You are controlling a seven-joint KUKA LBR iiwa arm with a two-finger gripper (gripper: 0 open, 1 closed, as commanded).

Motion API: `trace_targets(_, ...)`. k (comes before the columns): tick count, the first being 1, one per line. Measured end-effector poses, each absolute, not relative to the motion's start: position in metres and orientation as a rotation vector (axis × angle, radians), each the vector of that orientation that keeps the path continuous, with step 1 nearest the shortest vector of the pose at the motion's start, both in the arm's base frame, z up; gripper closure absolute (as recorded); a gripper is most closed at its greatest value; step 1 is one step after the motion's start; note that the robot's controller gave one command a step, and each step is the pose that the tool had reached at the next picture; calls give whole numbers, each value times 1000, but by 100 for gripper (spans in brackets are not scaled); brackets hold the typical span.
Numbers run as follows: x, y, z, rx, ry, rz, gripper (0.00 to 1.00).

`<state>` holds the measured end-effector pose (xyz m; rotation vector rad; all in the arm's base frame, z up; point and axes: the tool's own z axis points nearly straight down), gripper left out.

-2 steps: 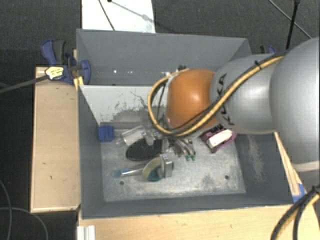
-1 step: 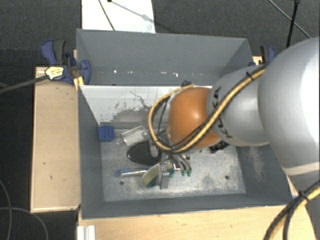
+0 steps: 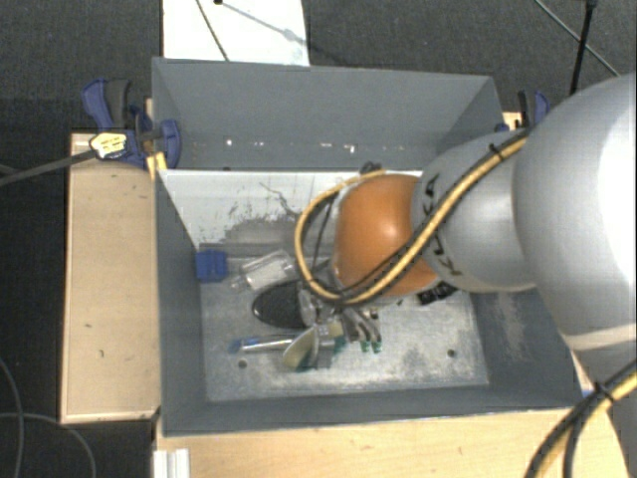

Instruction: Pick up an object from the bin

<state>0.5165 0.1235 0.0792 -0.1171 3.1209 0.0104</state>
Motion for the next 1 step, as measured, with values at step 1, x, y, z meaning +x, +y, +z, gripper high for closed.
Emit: trace_targets(1,523,108,218,-151,3127,2,100)
